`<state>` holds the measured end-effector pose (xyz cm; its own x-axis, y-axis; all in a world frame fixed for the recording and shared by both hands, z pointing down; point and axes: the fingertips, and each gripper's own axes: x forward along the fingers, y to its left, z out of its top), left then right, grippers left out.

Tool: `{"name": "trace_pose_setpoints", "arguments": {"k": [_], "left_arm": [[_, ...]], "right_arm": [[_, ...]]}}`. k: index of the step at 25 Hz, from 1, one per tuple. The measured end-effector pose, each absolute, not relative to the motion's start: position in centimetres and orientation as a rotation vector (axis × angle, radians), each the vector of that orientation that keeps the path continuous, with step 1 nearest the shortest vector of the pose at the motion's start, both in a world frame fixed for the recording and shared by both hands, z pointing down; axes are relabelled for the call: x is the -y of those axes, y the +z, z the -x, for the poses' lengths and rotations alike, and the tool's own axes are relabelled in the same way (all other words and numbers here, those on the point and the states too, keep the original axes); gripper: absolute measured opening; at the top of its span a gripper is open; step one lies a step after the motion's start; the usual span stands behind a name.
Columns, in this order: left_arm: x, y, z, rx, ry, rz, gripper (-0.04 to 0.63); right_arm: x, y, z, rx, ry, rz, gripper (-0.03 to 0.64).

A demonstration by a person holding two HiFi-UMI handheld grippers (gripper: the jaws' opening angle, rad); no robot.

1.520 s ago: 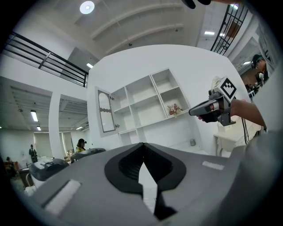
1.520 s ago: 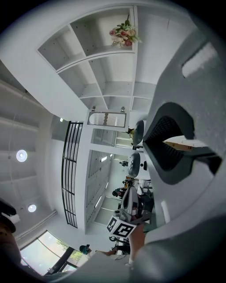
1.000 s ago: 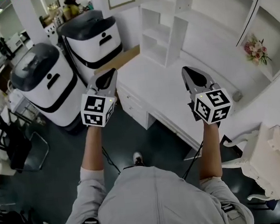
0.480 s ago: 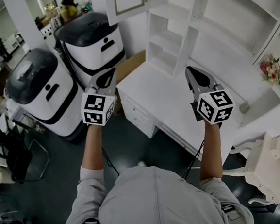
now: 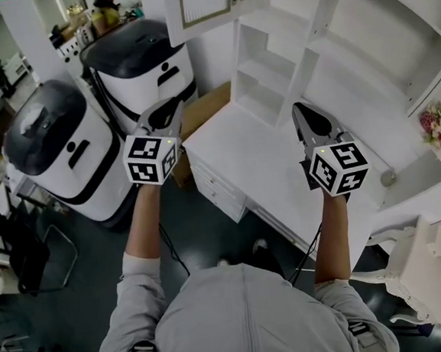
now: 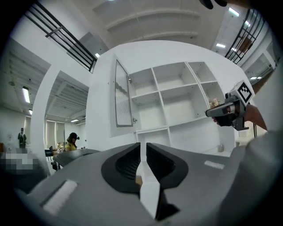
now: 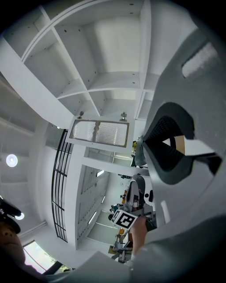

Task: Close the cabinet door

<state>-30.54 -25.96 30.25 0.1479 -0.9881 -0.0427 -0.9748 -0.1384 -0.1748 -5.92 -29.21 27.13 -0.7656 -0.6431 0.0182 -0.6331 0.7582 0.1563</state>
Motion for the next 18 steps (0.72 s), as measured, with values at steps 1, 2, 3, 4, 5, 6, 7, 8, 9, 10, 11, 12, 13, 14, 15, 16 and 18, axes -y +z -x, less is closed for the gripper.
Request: {"name": "trace_pose_setpoints", "arguments": {"k": [1, 2, 3, 4, 5, 6, 7, 8, 9, 10, 11, 12, 13, 14, 15, 16, 18], "left_arm": [[26.8, 30.3, 30.8, -1.951, -0.129, 2.253, 0.064], [27.7, 30.2, 31.2, -1.958, -0.133, 2.250, 0.078], [28.5, 30.1, 31.6, -1.968, -0.134, 2.245, 0.094], [29.4, 29.9, 32.0, -1.979, -0.134, 2.238, 0.106], [30.3, 29.6, 32.5, -1.990, -0.132, 2.229, 0.124], [31.2, 29.3, 33.0, -2.001, -0.130, 2.217, 0.144], [32.2, 28.9, 33.6, -2.013, -0.130, 2.205, 0.159], [33.1, 28.5, 34.2, -2.025, -0.129, 2.193, 0.172], [34.0, 28.2, 34.8, -2.037, -0.126, 2.184, 0.183], [35.0, 27.9, 35.4, -2.048, -0.121, 2.179, 0.192], [36.0, 27.5, 35.9, -2.058, -0.113, 2.176, 0.198], [36.9, 27.2, 36.4, -2.068, -0.103, 2.173, 0.202], [37.8, 26.9, 36.9, -2.077, -0.092, 2.169, 0.207], [38.6, 26.6, 37.3, -2.087, -0.080, 2.166, 0.210], [39.4, 26.3, 37.8, -2.097, -0.069, 2.163, 0.213], [40.1, 26.1, 38.2, -2.106, -0.058, 2.160, 0.213], [41.5, 25.8, 38.9, -2.122, -0.042, 2.151, 0.215]], "right_arm": [[29.8, 27.2, 6.1, 2.880, -0.213, -1.043, 0.002], [30.4, 27.4, 6.3, 2.879, -0.209, -1.040, 0.002], [31.0, 27.6, 6.5, 2.877, -0.205, -1.036, 0.002], [31.8, 27.8, 6.6, 2.873, -0.203, -1.032, 0.002], [32.6, 27.9, 6.7, 2.868, -0.205, -1.029, 0.002], [33.4, 27.9, 6.8, 2.863, -0.212, -1.027, 0.002], [34.3, 27.8, 6.9, 2.858, -0.223, -1.029, 0.002], [35.1, 27.7, 7.0, 2.854, -0.235, -1.032, 0.002], [36.0, 27.5, 7.1, 2.852, -0.245, -1.034, 0.002], [36.8, 27.3, 7.1, 2.856, -0.249, -1.035, 0.002], [37.6, 27.0, 7.2, 2.864, -0.248, -1.035, 0.002], [38.4, 26.7, 7.2, 2.872, -0.246, -1.036, 0.002], [39.2, 26.5, 7.2, 2.878, -0.244, -1.038, 0.002], [39.9, 26.5, 7.2, 2.881, -0.242, -1.042, 0.002], [40.7, 26.4, 7.2, 2.881, -0.240, -1.046, 0.002], [41.3, 26.5, 7.2, 2.881, -0.235, -1.051, 0.002], [42.6, 26.7, 7.4, 2.878, -0.222, -1.061, 0.002]]}}
